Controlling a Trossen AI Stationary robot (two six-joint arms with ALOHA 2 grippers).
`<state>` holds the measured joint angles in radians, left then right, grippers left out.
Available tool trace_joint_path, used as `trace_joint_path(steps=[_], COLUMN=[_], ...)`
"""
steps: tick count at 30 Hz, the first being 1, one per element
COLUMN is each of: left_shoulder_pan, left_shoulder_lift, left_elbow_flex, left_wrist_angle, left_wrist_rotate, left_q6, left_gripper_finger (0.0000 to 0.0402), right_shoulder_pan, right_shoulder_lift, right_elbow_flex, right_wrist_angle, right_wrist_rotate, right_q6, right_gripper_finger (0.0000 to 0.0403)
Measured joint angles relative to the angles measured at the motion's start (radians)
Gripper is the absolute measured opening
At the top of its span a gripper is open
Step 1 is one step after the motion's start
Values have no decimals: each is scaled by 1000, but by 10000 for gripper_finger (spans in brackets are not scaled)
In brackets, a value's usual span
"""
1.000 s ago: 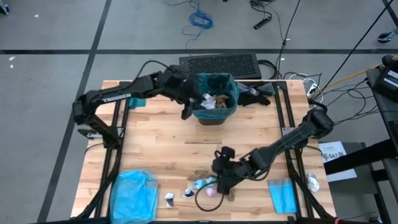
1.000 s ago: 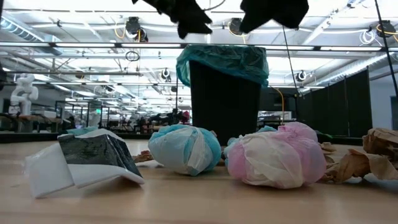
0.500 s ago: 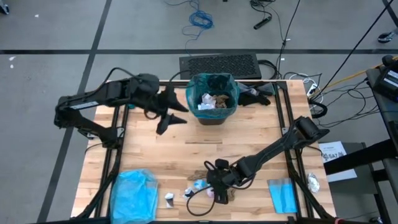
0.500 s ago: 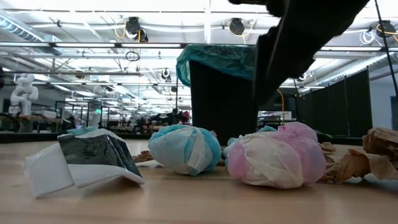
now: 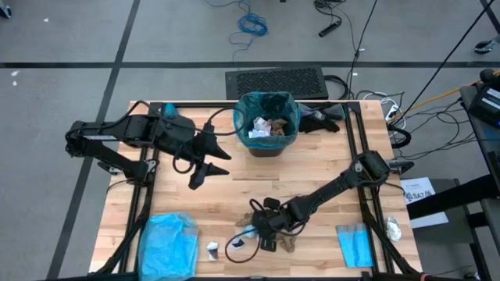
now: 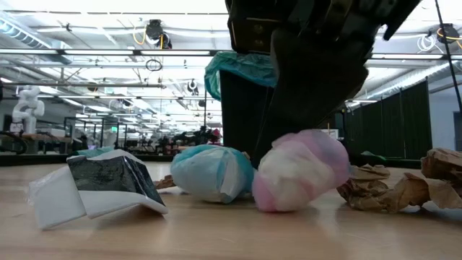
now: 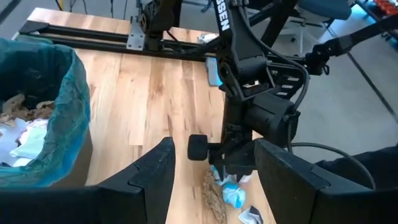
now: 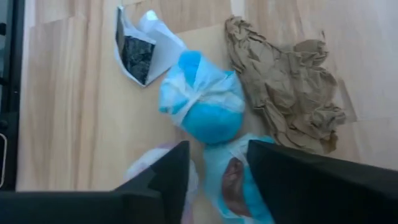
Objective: Place trash/remove bag and relplace
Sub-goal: Put the blue plastic into the blue trash bag inside the black trash bin
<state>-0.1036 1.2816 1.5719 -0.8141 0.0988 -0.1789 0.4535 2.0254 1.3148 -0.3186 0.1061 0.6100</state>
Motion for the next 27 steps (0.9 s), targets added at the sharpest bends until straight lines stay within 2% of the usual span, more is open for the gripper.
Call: trace_joint_path(steps=[4,6,10,17,22,25,27], left_shoulder_pan=[-20,-23,-24,-42,-94,-108,-109], left_shoulder_lift=[0,0,0,0,44,80,98], left_elbow_flex=[0,0,0,-48,-161,-235,-276], left_wrist_angle=[-7,-17,-52,-71,-56,-25,15], left_wrist_rotate=[-35,-45,-55,-67,-66,-101,-109], left_q6=[0,1,0,-26,-26,-54,-80], left_gripper_finger=[214,214,214,214,214,214,214], right_shoulder_pan=[-7,-12,-34,-63,-65,-82,-98], right_shoulder_lift=[-3,-9,-50,-240,-298,-281,-267], right_elbow_flex=[-2,-2,-7,-4,-5,-5,-5], right_wrist_angle=[-12,-15,-75,-86,-108,-115,-114], right_wrist_rotate=[-1,-4,-9,93,131,85,57], right_q6=[4,7,29,-39,-89,-85,-75], right_gripper_finger=[42,13,4,3,37,68,74])
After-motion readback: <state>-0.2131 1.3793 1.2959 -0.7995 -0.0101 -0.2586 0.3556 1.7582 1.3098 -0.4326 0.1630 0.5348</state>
